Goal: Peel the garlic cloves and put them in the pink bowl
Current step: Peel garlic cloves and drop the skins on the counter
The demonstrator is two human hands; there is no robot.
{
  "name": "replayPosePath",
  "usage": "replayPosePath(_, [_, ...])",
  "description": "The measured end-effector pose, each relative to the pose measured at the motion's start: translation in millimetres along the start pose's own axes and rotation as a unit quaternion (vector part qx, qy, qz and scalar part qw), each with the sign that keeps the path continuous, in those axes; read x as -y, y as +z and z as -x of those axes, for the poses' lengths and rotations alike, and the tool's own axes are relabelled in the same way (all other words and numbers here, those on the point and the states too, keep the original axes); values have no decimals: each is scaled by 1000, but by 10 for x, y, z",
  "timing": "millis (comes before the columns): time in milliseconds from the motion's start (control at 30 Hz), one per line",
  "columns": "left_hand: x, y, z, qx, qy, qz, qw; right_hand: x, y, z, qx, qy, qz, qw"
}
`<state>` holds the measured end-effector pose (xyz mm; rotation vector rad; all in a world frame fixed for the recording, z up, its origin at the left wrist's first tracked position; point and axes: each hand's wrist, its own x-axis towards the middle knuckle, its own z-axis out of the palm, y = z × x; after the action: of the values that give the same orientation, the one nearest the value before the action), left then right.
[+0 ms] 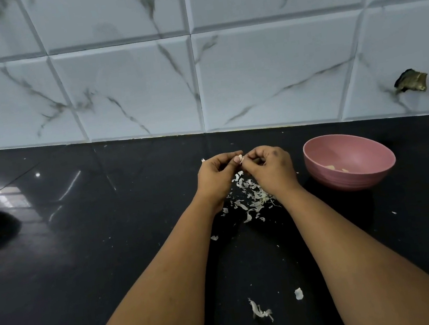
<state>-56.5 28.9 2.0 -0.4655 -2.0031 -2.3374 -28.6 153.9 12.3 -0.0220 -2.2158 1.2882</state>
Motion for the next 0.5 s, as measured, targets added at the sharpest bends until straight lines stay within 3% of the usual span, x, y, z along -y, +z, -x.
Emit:
replayPosePath(267, [-44, 1, 13, 49, -50, 104, 992, 34, 4, 4, 20, 15, 23, 999])
replayPosePath(400, [-19, 3, 12, 61, -33, 69, 995, 66, 3, -12, 58, 40, 42, 997])
replayPosePath(500, [-5, 2, 0, 39, -37, 69, 996, 80, -17, -11, 44, 41, 49, 997])
